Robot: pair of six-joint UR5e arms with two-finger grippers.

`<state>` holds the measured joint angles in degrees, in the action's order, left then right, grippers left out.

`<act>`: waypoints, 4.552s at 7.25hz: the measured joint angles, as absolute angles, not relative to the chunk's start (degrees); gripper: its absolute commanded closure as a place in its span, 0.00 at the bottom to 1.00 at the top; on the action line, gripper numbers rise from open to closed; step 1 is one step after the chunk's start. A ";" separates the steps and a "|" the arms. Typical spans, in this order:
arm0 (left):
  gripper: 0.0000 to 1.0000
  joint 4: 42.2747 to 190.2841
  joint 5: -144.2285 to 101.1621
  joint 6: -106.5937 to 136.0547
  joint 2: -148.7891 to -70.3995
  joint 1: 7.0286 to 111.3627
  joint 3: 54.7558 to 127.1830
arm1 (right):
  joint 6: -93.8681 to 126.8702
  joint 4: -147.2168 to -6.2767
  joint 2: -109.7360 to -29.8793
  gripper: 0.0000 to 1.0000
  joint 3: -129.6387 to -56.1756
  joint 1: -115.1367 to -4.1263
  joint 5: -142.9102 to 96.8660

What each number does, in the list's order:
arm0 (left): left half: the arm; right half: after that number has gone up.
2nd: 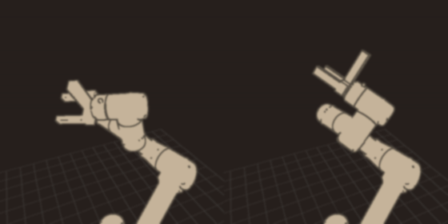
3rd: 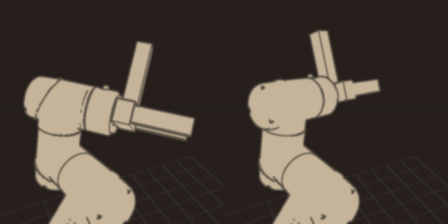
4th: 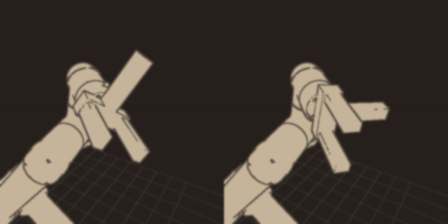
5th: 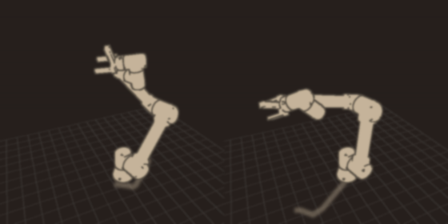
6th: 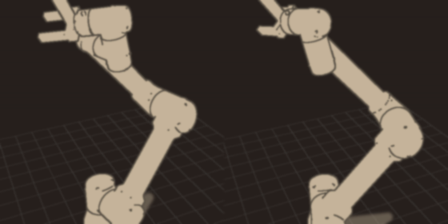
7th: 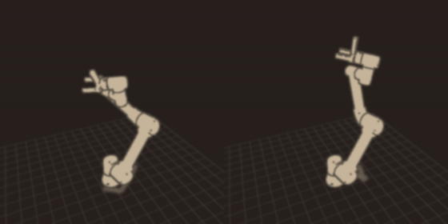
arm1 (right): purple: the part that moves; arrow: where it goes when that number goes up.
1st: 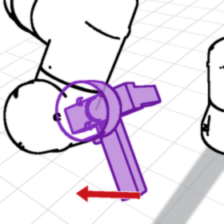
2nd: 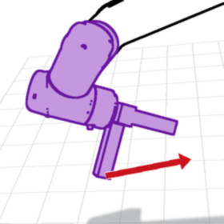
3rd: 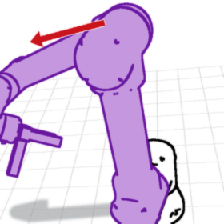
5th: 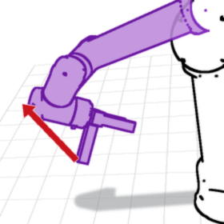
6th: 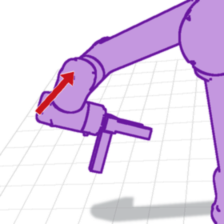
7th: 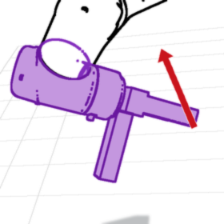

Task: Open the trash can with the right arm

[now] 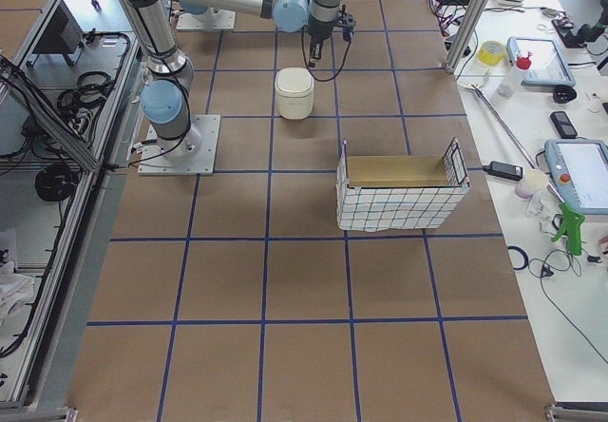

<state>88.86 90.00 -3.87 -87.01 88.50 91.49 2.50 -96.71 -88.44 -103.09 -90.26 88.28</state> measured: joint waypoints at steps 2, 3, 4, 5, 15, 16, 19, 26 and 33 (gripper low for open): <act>0.00 88.86 89.95 -3.87 -87.01 88.51 91.49 | 3.56 -100.57 -88.44 1.00 -106.96 -90.26 86.45; 0.00 88.86 89.94 -3.87 -87.01 88.50 91.49 | 3.71 -100.58 -88.47 1.00 -108.19 -90.26 85.95; 0.00 88.86 89.97 -3.87 -87.01 88.51 91.49 | 3.67 -99.07 -88.52 1.00 -108.77 -90.25 85.80; 0.00 88.86 89.99 -3.87 -87.01 88.50 91.49 | 3.51 -96.68 -88.51 1.00 -108.95 -90.21 85.78; 0.00 88.86 90.00 -3.87 -87.01 88.50 91.49 | 3.89 -96.11 -86.14 1.00 -109.08 -90.18 85.69; 0.00 88.86 89.98 -3.87 -87.01 88.50 91.49 | 3.89 -96.39 -86.07 1.00 -109.12 -90.16 85.69; 0.00 88.86 89.99 -3.87 -87.01 88.50 91.49 | 3.85 -97.01 -85.56 1.00 -109.26 -90.02 85.69; 0.00 88.86 90.00 -3.87 -87.01 88.50 91.49 | 6.97 -89.37 -86.71 1.00 -105.11 -90.04 85.55; 0.00 88.86 89.99 -3.87 -87.01 88.51 91.49 | 6.03 -87.29 -87.06 0.00 -86.25 -90.05 89.58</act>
